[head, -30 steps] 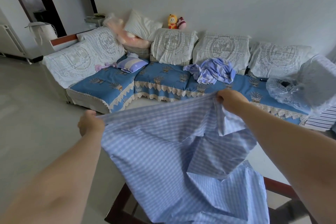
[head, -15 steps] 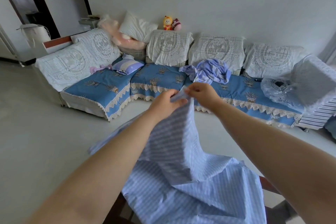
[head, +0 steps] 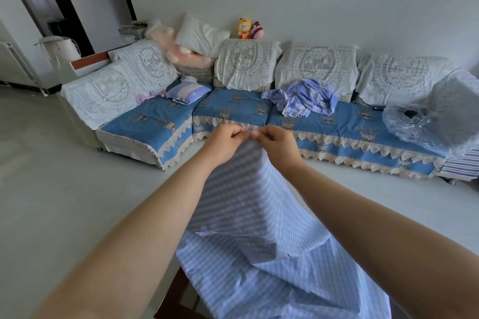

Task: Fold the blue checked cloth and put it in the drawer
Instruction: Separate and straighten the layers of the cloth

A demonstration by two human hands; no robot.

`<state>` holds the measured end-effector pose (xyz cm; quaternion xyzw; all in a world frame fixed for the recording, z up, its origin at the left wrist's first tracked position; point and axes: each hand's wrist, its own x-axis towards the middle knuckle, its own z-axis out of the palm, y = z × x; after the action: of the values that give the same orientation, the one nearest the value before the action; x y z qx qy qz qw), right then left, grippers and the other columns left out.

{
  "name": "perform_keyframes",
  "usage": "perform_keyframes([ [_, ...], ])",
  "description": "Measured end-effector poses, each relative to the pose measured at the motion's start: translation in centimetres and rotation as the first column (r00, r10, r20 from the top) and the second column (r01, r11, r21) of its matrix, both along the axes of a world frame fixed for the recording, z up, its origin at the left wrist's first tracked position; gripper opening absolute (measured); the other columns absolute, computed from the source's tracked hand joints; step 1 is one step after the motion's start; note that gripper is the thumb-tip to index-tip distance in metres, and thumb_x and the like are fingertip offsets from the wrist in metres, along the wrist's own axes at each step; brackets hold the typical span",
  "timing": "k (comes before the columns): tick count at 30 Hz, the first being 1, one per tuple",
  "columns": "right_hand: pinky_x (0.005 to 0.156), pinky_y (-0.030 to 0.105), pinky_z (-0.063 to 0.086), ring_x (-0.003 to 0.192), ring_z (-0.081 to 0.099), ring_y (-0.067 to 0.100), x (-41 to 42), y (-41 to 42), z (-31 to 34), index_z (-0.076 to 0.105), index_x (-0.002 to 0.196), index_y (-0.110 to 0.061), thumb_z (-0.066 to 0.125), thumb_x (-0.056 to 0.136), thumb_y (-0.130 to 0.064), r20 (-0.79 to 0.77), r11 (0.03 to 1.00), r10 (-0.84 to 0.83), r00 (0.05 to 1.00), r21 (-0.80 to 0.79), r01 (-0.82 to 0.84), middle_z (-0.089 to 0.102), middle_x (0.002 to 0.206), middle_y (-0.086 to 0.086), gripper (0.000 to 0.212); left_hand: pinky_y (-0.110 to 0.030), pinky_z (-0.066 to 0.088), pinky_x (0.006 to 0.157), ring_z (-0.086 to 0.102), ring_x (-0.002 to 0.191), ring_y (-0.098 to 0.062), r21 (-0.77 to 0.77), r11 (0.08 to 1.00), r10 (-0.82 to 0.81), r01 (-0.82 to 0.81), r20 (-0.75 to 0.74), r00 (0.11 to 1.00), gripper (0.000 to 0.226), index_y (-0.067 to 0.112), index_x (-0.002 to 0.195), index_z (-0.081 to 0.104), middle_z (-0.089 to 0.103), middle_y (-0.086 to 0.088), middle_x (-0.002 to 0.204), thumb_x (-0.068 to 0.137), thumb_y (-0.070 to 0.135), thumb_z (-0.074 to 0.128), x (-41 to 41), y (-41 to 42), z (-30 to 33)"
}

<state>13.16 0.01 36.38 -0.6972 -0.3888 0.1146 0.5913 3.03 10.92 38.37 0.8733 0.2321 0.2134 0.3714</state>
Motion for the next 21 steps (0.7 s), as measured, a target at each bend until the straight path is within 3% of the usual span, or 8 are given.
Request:
perform_keyframes([
  [2,0.06,0.02,0.037,0.062,0.045,0.01,-0.5,-0.1,-0.3,0.058,0.086,-0.015,0.066,0.087,-0.021,-0.08,0.996,0.036,0.996,0.087,-0.029,0.052,0.066,0.001,0.01,-0.022,0.036,0.057,0.047,0.061,-0.007,0.033,0.999,0.018,-0.018,-0.012,1.0,0.028,0.007,0.085,0.066,0.056,0.004,0.067,0.096,0.029,0.053,-0.2,0.0,0.2],
  [4,0.067,0.027,0.042,0.071,0.05,0.014,-0.5,-0.2,-0.7,0.049,0.097,-0.019,0.068,0.086,-0.024,-0.149,0.985,0.129,0.98,0.131,-0.11,0.056,0.075,0.004,0.023,-0.016,0.032,0.054,0.043,0.058,0.0,0.065,0.997,0.034,-0.037,0.037,0.999,0.026,0.016,0.073,0.059,0.049,0.011,0.062,0.097,0.024,0.051,-0.4,0.0,0.6],
  [6,0.073,0.028,0.043,0.076,0.051,0.013,-0.2,-0.4,-1.0,0.048,0.101,-0.017,0.066,0.086,-0.033,-0.051,0.983,0.177,0.983,-0.044,-0.179,0.057,0.085,0.003,0.028,-0.009,0.03,0.051,0.042,0.058,0.001,0.103,0.994,0.039,-0.049,0.095,0.995,0.03,0.022,0.068,0.051,0.047,0.013,0.062,0.098,0.019,0.049,-0.6,-0.2,1.1],
  [9,0.061,0.024,0.035,0.061,0.043,0.004,0.6,-1.0,-1.4,0.056,0.078,-0.023,0.061,0.089,-0.041,0.081,0.925,0.236,0.968,-0.323,-0.199,0.049,0.067,-0.007,0.022,-0.011,0.032,0.054,0.045,0.064,-0.001,0.118,0.99,0.056,-0.074,0.146,0.988,0.023,0.01,0.083,0.059,0.051,0.01,0.068,0.1,0.017,0.045,-0.7,-0.2,1.4],
  [12,0.065,0.011,0.039,0.064,0.052,-0.013,1.7,-1.6,-1.0,0.067,0.084,-0.033,0.065,0.085,-0.041,-0.069,0.901,0.296,0.953,-0.311,-0.303,0.06,0.07,-0.019,0.008,-0.005,0.032,0.054,0.043,0.064,0.0,0.115,0.988,0.08,-0.104,0.194,0.978,0.022,0.006,0.089,0.059,0.048,0.012,0.067,0.1,0.017,0.043,-1.0,0.2,1.6],
  [17,0.061,0.022,0.04,0.06,0.049,0.009,2.7,-1.5,-0.3,0.059,0.07,-0.024,0.058,0.091,-0.038,-0.158,0.864,0.361,0.919,-0.313,-0.394,0.053,0.068,-0.003,0.025,-0.006,0.034,0.059,0.045,0.065,0.0,0.072,0.993,0.078,-0.098,0.243,0.967,0.023,0.005,0.087,0.059,0.051,0.006,0.07,0.1,0.016,0.043,-1.1,0.5,2.1],
  [21,0.052,0.019,0.038,0.049,0.046,0.005,3.0,-1.5,-0.4,0.054,0.064,-0.023,0.059,0.091,-0.033,-0.195,0.865,0.38,0.904,-0.27,-0.422,0.051,0.057,-0.008,0.03,-0.009,0.035,0.061,0.044,0.064,0.002,0.052,0.997,0.035,-0.048,0.223,0.974,0.023,0.013,0.082,0.057,0.05,0.011,0.068,0.1,0.018,0.044,-0.9,0.2,2.9],
])
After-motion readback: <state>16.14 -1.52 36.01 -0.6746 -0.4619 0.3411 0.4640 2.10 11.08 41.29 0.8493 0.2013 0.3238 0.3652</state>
